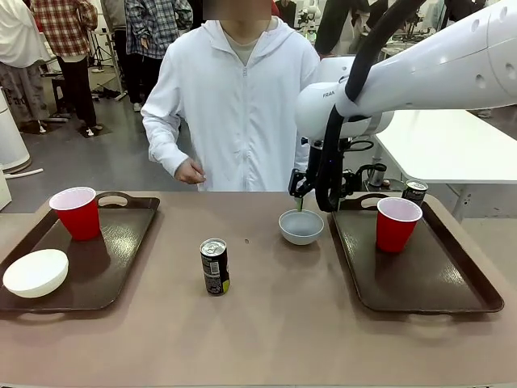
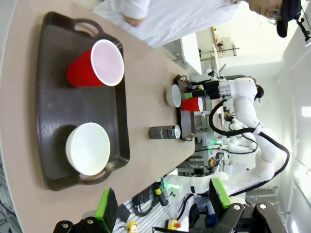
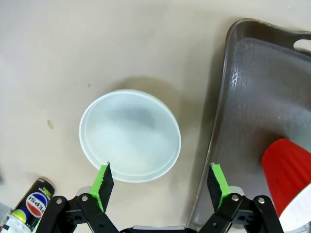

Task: Prepare tableware on both trays.
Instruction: Pick up a Picnic Bowl from the table and place it on a Handle tray.

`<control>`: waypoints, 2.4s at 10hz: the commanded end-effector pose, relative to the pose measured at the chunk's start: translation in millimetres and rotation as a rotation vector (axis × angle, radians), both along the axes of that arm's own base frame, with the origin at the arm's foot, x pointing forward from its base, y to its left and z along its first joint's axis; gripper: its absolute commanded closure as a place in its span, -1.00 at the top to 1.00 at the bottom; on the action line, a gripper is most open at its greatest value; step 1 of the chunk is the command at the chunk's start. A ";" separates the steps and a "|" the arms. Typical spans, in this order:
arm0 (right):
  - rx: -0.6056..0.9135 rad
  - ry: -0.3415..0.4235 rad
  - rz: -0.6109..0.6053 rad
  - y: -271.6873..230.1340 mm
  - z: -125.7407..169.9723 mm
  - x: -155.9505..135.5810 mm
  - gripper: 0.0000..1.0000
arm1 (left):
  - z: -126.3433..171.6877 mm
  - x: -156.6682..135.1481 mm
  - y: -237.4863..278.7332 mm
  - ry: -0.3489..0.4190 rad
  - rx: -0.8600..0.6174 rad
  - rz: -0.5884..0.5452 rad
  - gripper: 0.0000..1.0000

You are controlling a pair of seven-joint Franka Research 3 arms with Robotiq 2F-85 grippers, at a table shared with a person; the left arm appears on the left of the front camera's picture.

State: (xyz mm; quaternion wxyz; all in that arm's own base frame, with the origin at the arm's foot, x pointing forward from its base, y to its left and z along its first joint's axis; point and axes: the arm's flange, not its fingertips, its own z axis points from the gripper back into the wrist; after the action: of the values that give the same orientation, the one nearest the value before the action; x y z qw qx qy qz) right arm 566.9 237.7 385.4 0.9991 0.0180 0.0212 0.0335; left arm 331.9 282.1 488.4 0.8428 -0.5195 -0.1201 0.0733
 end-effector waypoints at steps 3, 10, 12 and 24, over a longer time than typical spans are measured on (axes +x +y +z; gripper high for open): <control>-0.014 -0.029 0.063 2.1 -19.9 13.5 1.00 | 2.7 -1.1 1.9 -0.009 -0.008 -0.003 1.00; -0.008 0.011 0.073 -6.3 -38.9 20.0 -0.56 | 2.7 -1.1 1.9 -0.009 -0.008 -0.003 1.00; -0.006 0.014 0.069 -7.9 -38.1 19.7 -1.00 | 2.7 -1.1 1.9 -0.009 -0.008 -0.003 1.00; -0.036 -0.030 0.133 -39.1 81.0 -138.6 -0.97 | 2.7 -1.1 1.9 -0.009 -0.008 -0.003 1.00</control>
State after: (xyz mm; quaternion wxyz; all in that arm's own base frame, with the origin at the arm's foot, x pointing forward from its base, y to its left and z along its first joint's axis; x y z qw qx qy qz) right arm 453.2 210.8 472.5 0.9950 -0.0132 0.0063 0.0992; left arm 332.0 282.0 488.4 0.8428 -0.5195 -0.1199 0.0732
